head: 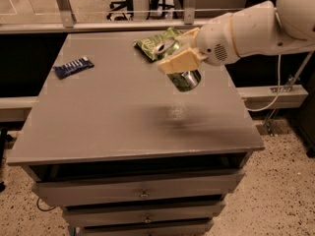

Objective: Place green can upright

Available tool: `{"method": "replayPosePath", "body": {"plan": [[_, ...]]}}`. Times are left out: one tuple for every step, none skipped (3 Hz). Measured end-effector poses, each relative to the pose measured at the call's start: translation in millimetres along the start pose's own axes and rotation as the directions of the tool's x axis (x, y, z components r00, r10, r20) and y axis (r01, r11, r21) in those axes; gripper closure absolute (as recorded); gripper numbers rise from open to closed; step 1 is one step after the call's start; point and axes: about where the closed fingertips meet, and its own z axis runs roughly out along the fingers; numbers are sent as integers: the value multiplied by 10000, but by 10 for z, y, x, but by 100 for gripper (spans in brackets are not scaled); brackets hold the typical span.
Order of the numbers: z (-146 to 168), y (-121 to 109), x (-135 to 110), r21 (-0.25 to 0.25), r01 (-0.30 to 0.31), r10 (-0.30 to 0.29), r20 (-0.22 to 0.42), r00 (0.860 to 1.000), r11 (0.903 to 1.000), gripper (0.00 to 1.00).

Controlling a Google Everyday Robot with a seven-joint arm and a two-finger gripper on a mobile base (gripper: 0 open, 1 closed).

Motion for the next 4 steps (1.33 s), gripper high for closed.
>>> {"method": "replayPosePath", "body": {"plan": [[-53,128,-66,-745,-510,669,2296,9710,9959,100],[-82,245,-280,-1236,-657,1018,3139,9440,9902,100],[-79,240,-275,-1219,-660,1011,3094,9455,9903,100],[-24,293,-266,-1123,-454,840,3683,9259,9926,100]]}}
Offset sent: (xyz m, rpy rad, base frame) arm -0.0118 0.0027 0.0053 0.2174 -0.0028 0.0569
